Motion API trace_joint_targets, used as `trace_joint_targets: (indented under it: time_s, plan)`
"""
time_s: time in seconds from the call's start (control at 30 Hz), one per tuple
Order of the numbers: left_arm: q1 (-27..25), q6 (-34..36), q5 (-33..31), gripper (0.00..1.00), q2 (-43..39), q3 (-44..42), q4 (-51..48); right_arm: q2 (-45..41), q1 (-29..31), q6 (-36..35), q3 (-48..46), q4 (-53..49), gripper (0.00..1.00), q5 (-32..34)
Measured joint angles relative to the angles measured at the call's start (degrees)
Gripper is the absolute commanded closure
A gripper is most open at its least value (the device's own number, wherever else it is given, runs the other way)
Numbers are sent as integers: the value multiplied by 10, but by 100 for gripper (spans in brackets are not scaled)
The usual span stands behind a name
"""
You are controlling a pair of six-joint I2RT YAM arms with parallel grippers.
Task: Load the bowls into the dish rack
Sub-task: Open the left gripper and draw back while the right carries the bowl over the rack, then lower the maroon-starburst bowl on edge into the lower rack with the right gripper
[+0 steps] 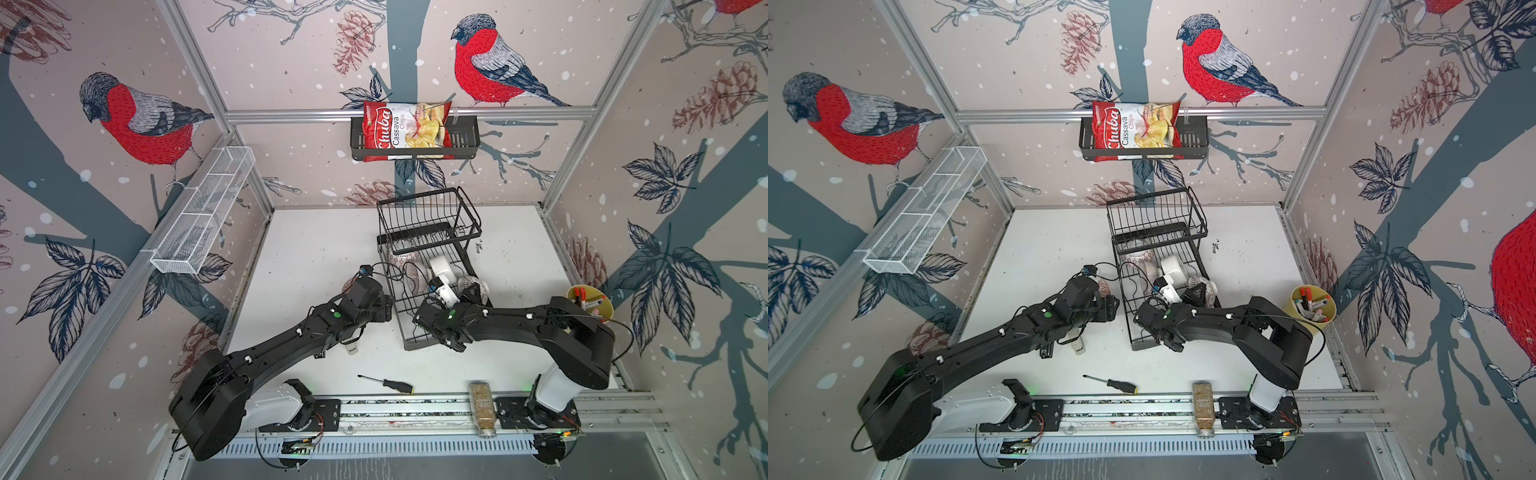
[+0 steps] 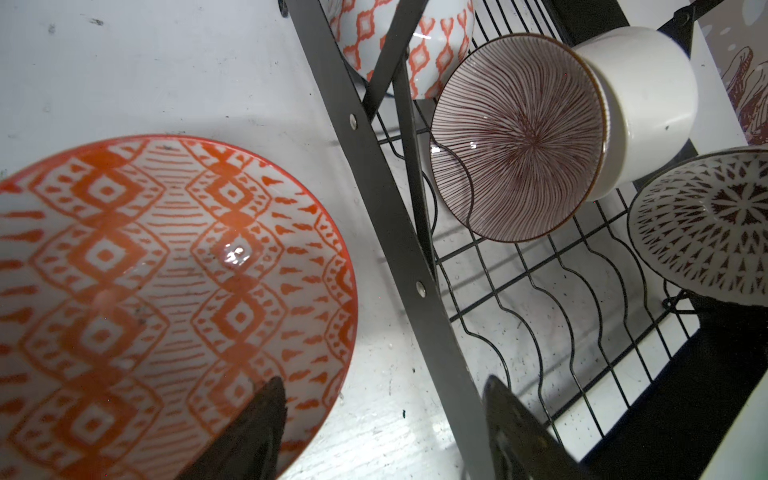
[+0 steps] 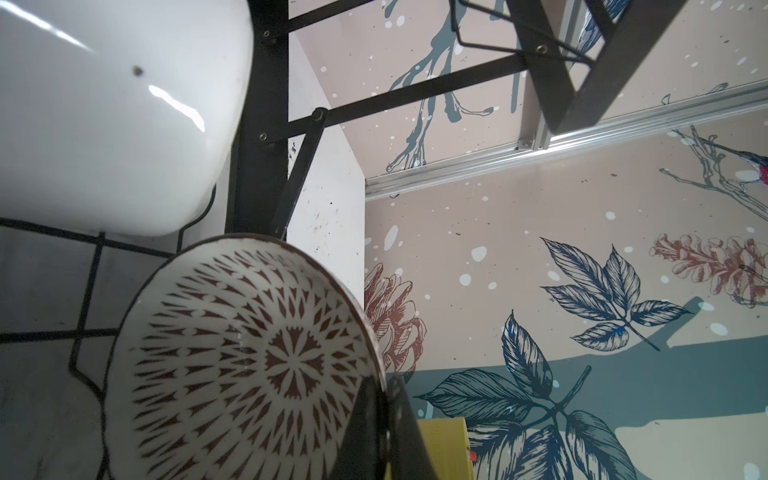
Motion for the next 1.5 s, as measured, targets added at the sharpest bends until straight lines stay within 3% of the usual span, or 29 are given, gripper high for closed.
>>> trace_joint_targets:
  time_s: [0.53,0.73,1.17,1.37,1.5]
  plan:
    - [4,0,7,26,-8,-8,3,71,2,90,31,-85,100,43]
    - [7,0,9,26,-11,-8,3,79,7,90,27,-86,100,54]
    - [9,0,10,27,-23,-14,4,42,27,-48,-26,9,100,0]
    - [10,0,10,26,-31,-16,13,59,28,-55,-15,-2,100,5]
    - [10,0,10,27,-35,-16,14,63,24,-47,-8,-15,94,3]
